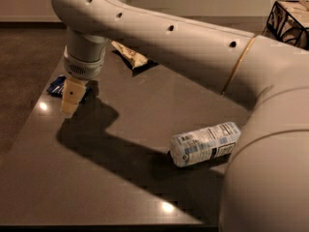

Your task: Move rxbar blueberry near blue plastic bottle

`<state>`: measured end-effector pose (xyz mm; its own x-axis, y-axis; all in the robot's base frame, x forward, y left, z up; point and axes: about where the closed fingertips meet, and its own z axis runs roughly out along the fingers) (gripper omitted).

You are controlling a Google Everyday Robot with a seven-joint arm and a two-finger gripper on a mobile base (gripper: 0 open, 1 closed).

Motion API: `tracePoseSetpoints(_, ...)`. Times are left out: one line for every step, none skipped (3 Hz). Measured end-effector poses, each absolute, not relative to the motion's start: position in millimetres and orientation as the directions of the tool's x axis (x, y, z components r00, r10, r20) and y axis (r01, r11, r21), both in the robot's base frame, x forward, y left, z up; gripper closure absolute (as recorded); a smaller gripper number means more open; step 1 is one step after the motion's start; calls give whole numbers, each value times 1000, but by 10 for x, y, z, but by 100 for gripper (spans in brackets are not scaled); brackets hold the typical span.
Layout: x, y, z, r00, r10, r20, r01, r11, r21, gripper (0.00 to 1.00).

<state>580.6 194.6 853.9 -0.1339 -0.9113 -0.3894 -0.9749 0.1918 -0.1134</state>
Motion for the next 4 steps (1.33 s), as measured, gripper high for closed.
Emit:
tracePoseSetpoints(5873,2107,8465,-121,-920,-372,-978,174,-112,0)
tracePoseSetpoints(5899,2239,8399,-106,-928,-358,-983,152,-102,0)
tracePoseSetpoints(5925,2334,8362,-99,-935,-339,-986,138,-92,17)
tracePoseSetpoints(5911,2396,8355,-98,-940,-327,-989,130,-76,41)
